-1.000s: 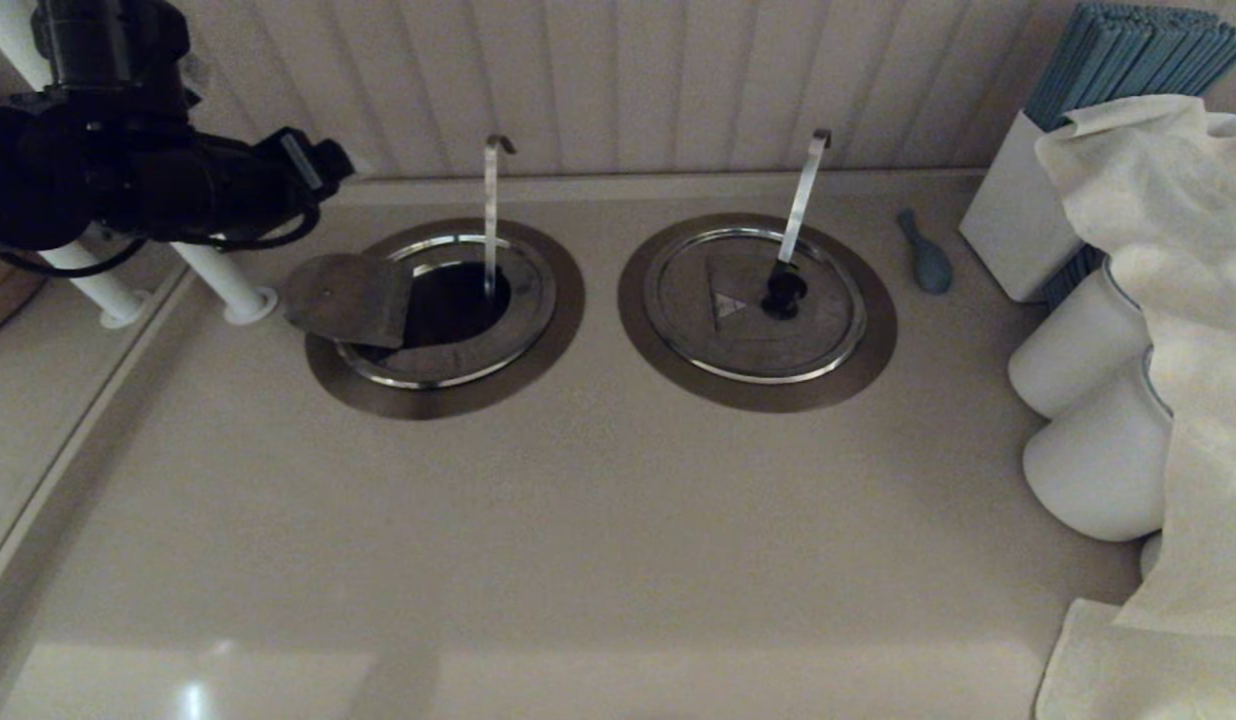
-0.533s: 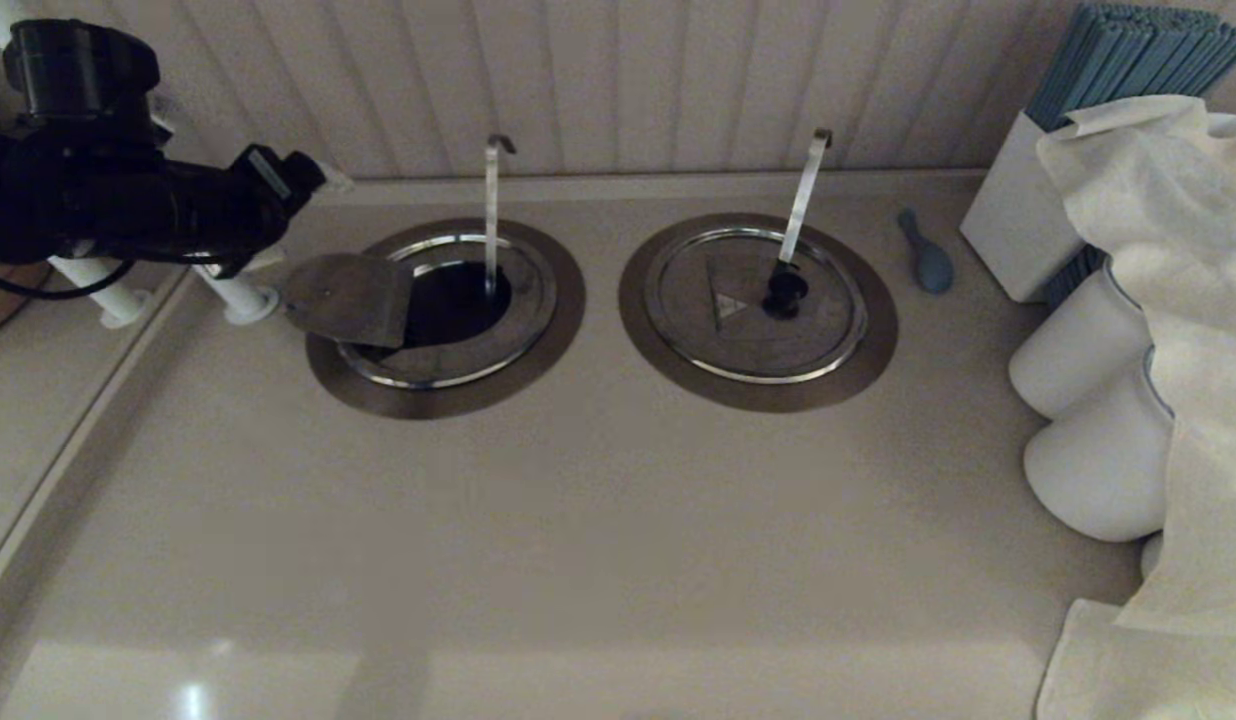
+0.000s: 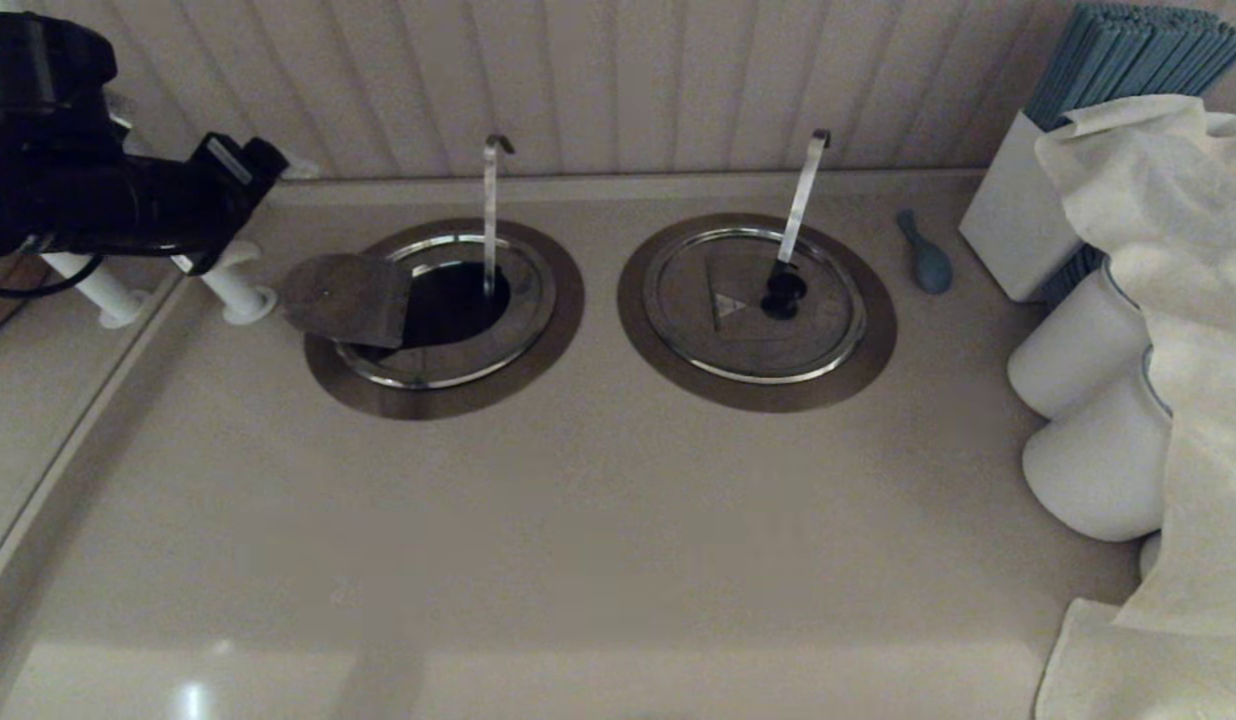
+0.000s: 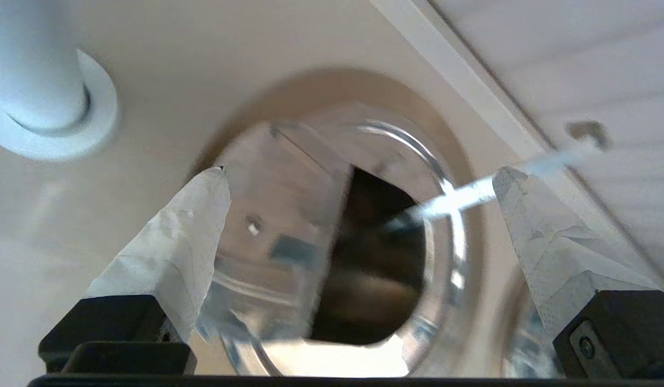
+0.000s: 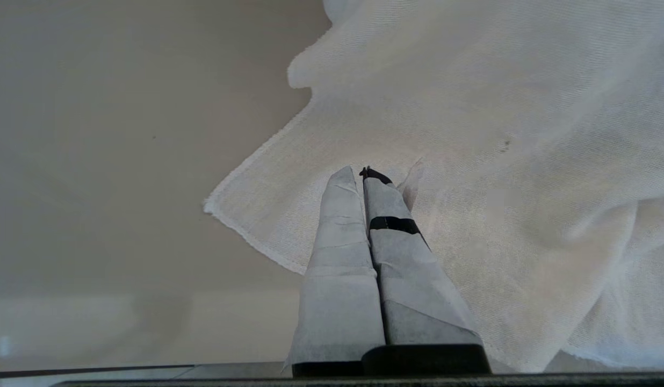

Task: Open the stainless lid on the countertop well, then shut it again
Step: Close the lid

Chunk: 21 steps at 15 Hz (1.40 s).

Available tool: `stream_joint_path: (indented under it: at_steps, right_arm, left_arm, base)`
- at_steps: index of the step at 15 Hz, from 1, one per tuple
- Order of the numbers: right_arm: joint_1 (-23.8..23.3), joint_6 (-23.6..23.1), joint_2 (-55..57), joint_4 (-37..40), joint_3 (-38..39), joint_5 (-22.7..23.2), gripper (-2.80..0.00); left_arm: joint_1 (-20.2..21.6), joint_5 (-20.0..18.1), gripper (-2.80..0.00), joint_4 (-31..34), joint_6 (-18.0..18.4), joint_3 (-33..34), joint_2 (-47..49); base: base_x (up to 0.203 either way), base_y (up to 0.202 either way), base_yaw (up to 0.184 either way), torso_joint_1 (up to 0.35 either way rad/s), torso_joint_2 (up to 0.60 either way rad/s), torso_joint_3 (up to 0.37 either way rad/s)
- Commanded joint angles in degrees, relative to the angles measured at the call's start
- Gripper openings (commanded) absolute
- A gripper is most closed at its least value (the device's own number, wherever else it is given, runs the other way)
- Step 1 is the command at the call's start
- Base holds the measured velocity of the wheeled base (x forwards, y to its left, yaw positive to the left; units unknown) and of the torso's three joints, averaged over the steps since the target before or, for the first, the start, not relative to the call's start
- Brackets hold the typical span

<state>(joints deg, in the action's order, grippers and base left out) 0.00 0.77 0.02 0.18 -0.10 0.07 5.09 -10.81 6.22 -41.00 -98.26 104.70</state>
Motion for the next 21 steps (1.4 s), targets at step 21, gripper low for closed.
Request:
stream_joint_path:
  at_steps: [21]
  right_arm:
    - [0.0,0.0,0.1,0.0,0.0,0.0,-2.80]
  left_arm:
    - [10.9,-26.0,0.00,-1.3,11.3,16.1,-3.9]
  base:
    - [0.000,0.000,0.000,0.000,0.00,0.000]
